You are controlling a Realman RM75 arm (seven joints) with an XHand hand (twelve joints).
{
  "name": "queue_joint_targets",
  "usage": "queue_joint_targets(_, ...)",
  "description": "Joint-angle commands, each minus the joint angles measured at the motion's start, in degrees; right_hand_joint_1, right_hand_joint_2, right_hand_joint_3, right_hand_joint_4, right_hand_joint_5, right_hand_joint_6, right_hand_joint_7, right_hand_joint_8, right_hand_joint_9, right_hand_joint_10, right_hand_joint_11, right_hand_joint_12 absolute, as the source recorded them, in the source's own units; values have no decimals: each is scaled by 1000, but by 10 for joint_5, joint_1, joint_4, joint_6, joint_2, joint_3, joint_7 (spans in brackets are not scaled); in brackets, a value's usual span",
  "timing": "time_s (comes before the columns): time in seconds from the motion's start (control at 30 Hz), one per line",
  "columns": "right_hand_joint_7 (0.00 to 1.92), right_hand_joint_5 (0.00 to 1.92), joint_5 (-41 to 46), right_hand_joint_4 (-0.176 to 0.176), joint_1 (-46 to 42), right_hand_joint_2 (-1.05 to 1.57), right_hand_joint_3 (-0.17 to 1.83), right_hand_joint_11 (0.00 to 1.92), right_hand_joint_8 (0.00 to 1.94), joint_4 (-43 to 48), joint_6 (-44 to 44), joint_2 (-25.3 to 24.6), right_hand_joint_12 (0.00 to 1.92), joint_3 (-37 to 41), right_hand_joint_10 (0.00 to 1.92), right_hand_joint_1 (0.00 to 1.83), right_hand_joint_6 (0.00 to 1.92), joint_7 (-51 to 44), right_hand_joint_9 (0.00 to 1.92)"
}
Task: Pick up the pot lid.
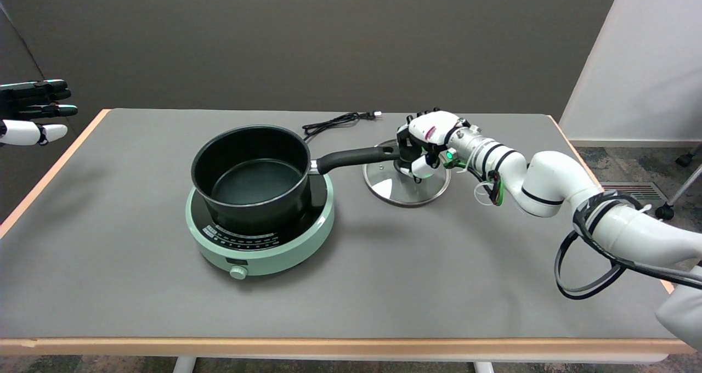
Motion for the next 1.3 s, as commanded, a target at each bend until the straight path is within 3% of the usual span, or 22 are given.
queue_joint_targets(0.03, 915, 710, 0, -15, 8, 1005, 430, 582, 1277, 29, -4, 17, 861, 11, 1532, 1178, 1422, 1, 825)
queue_joint_targets(0.13, 918, 713, 0, -14, 13, 1006, 423, 591, 1268, 36, -4, 23, 880, 11, 1532, 1179, 1419, 0, 828)
queue_joint_targets(0.17, 913, 685, 0, 59, 15, 949, 489, 602, 1274, 38, -3, 26, 889, 11, 1542, 1247, 1351, 0, 823)
queue_joint_targets(0.2, 906, 641, 0, 176, 16, 855, 599, 617, 1287, 40, -3, 26, 892, 11, 1556, 1358, 1242, 0, 816)
queue_joint_targets(0.8, 916, 647, 0, 176, 23, 855, 585, 638, 1266, 51, -4, 31, 932, 11, 1581, 1360, 1223, 2, 826)
queue_joint_targets(1.3, 921, 666, 42, 176, 34, 858, 571, 668, 1252, 140, -19, 67, 981, 56, 1651, 1360, 1207, 4, 842)
